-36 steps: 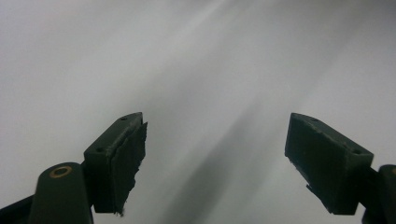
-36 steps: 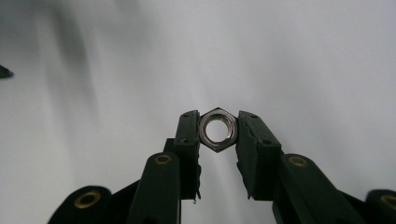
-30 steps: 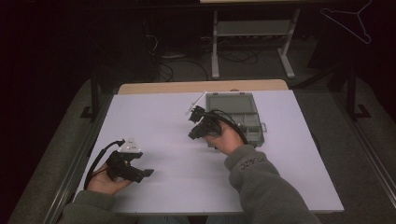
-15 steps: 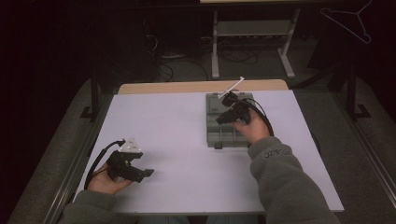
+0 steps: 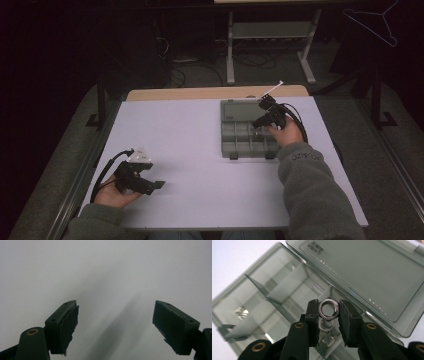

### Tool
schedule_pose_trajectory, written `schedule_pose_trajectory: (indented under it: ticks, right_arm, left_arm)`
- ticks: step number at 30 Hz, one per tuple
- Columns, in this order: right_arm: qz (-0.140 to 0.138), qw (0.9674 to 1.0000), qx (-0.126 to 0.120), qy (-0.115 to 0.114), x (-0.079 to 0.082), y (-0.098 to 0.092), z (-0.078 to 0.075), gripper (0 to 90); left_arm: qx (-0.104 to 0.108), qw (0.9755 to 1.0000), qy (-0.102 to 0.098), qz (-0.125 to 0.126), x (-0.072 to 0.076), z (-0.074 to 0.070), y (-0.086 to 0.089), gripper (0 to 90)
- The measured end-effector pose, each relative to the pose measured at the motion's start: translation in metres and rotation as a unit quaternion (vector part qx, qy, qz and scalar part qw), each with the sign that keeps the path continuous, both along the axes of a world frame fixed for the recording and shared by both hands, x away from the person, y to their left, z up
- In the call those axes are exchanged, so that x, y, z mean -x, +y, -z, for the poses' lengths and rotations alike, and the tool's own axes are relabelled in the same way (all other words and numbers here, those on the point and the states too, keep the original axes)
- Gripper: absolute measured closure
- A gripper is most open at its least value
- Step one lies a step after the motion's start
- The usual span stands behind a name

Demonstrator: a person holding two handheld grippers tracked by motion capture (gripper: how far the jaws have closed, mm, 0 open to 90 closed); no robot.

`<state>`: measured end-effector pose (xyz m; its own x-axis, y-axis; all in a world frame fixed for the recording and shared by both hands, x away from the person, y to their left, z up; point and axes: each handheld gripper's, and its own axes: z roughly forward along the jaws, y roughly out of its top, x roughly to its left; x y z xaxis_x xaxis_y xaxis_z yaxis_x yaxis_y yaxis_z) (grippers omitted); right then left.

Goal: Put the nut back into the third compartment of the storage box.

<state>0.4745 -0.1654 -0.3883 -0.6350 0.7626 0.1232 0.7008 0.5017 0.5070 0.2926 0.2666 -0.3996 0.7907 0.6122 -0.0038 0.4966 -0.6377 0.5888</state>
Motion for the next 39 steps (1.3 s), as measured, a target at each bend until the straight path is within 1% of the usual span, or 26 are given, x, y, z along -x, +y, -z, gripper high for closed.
schedule_pose_trajectory:
  ticks: [1,2,3,4,7,10,13,14,16,18,19,21,22,23,25,28,29,31,33,36,39]
  right_arm:
    - [0.001,1.0,0.003,-0.001,-0.001,-0.001,0.003,69.4]
    - [0.005,1.0,0.005,0.004,-0.001,-0.002,0.005,69.4]
    - [0.005,1.0,0.006,0.005,-0.002,-0.002,0.008,69.4]
    - [0.003,1.0,0.002,0.004,-0.002,-0.003,0.01,69.4]
    - [0.004,1.0,0.006,0.004,-0.001,-0.001,0.011,69.4]
    - [-0.002,0.9999,0.012,0.004,-0.001,0.003,0.013,68.9]
    - [-0.003,0.9998,0.016,0.007,-0.001,0.004,0.013,68.3]
    - [-0.001,0.9999,0.015,0.002,0.0,0.003,0.011,64.4]
    - [0.003,1.0,0.009,0.0,0.002,0.003,0.009,63.6]
    - [0.001,0.9999,0.009,-0.004,0.003,0.002,0.006,64.2]
    - [0.003,1.0,0.006,-0.004,0.004,0.002,0.005,64.2]
    - [0.003,1.0,0.001,-0.005,0.006,0.0,0.003,63.5]
    - [0.003,1.0,-0.003,-0.006,0.008,0.0,0.001,62.7]
    - [0.004,0.9999,-0.006,-0.008,0.01,-0.001,0.0,62.1]
    - [0.002,0.9998,-0.013,-0.014,0.013,-0.004,-0.003,59.9]
    - [0.001,0.9994,-0.03,-0.015,0.02,-0.008,-0.007,57.5]
    - [-0.001,0.9994,-0.03,-0.018,0.022,-0.01,-0.008,56.9]
    - [0.002,0.9991,-0.037,-0.022,0.028,-0.013,-0.009,55.3]
    - [0.002,0.9986,-0.047,-0.024,0.033,-0.018,-0.01,54.2]
    - [0.002,0.9982,-0.053,-0.027,0.041,-0.023,-0.008,51.7]
    - [0.002,0.9977,-0.06,-0.034,0.05,-0.027,-0.008,48.8]
  left_arm:
    - [0.002,1.0,-0.001,-0.001,0.0,0.001,-0.001,19.7]
    - [0.0,1.0,-0.001,-0.001,0.0,0.001,-0.001,19.7]
    - [-0.001,1.0,-0.001,0.0,0.0,0.001,-0.001,19.7]
    - [-0.001,1.0,0.0,0.0,0.0,0.001,-0.001,19.7]
    - [-0.001,1.0,0.0,0.001,0.0,0.0,-0.001,19.7]
    - [-0.001,1.0,0.0,0.001,0.0,0.0,-0.001,19.7]
    - [0.0,1.0,-0.002,0.002,0.001,0.0,-0.001,19.7]
    - [-0.002,1.0,-0.003,0.003,0.002,-0.001,0.0,19.7]
    - [0.0,1.0,-0.006,0.001,0.003,0.0,0.001,19.7]
    - [0.0,1.0,-0.005,-0.001,0.003,0.0,0.001,19.7]
    - [0.0,1.0,-0.003,-0.001,0.004,0.0,0.002,19.7]
    - [-0.003,1.0,-0.009,0.0,0.004,-0.001,0.004,19.7]
    - [0.003,1.0,-0.005,-0.006,0.005,-0.001,0.004,19.7]
    - [0.0,1.0,-0.008,-0.005,0.005,-0.001,0.005,19.7]
    - [0.004,0.9999,-0.011,-0.006,0.006,0.0,0.006,19.7]
    - [0.005,0.9999,-0.007,-0.011,0.007,0.0,0.005,19.7]
    - [0.005,0.9999,-0.007,-0.011,0.007,0.0,0.005,19.7]
    - [0.007,0.9999,-0.009,-0.012,0.006,0.0,0.005,19.7]
    - [0.006,0.9999,-0.008,-0.013,0.007,0.0,0.004,19.8]
    - [0.008,0.9998,-0.009,-0.014,0.007,0.001,0.003,19.8]
    - [0.007,0.9999,-0.01,-0.008,0.006,0.002,0.002,19.9]
